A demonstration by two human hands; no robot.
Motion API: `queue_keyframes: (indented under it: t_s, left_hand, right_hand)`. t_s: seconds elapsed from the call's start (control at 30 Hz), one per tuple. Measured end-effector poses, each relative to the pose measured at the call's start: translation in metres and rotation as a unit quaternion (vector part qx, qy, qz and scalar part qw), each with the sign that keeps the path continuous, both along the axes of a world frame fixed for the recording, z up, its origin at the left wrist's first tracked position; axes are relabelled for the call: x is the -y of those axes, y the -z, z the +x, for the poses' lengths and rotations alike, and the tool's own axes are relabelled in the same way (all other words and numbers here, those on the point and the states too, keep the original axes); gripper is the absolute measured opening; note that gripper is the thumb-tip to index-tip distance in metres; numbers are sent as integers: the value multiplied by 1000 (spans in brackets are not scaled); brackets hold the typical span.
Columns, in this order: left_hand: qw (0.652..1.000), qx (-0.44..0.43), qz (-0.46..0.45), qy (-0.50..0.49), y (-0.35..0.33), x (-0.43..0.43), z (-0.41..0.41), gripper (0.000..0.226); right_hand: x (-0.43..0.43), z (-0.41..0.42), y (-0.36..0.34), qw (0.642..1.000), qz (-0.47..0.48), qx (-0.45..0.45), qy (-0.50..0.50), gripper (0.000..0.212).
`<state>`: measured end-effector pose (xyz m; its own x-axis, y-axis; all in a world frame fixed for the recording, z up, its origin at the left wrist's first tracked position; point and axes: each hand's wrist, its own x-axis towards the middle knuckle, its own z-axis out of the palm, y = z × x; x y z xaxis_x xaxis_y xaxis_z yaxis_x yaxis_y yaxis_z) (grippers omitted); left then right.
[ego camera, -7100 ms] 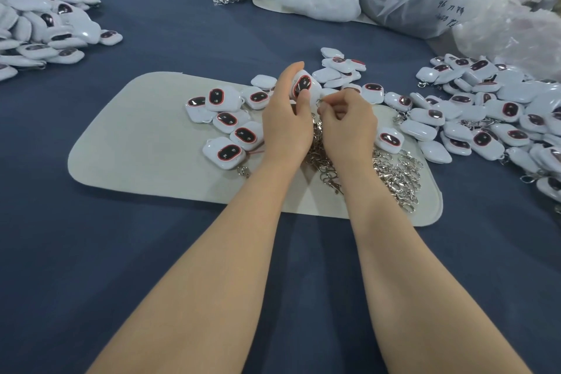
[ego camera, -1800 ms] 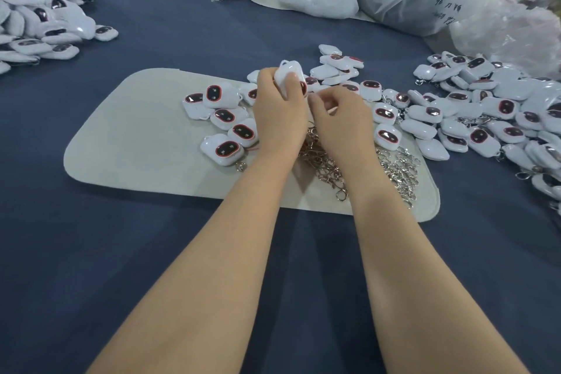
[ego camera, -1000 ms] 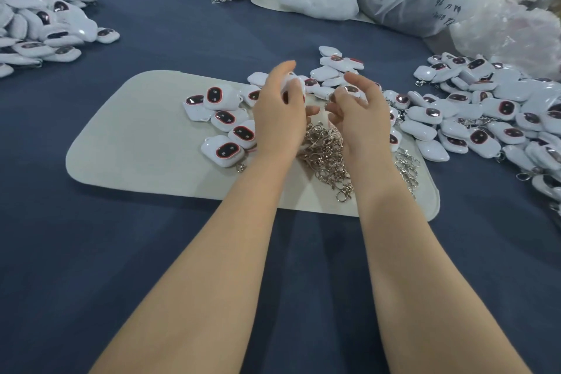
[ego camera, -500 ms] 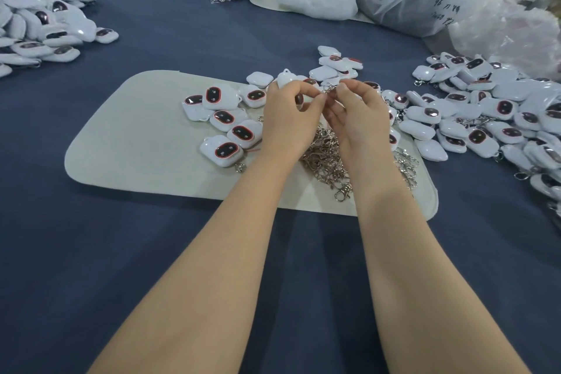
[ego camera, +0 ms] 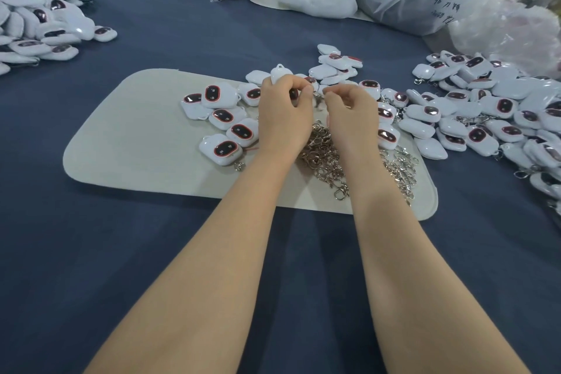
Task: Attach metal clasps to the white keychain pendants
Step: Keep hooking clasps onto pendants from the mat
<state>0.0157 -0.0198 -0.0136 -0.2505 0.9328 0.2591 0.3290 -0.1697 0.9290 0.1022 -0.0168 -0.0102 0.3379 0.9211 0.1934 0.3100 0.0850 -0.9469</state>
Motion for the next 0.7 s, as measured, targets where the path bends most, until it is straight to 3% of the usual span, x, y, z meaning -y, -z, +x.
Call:
queue_keyframes:
  t_s: [0.2, 0.37, 0.7]
  left_hand:
    - [998, -62, 18, -9, 0, 4, 2, 14]
    - [992, -120, 38, -9, 3, 6, 2, 15]
    - [997, -75, 34, -7, 5, 3, 0, 11]
  right_hand:
    - [6, -3, -1, 992, 84, 89, -26, 16]
    - [7, -5, -1, 982, 102, 156, -29, 17]
    - [5, -5, -1, 994, 84, 73, -18, 15]
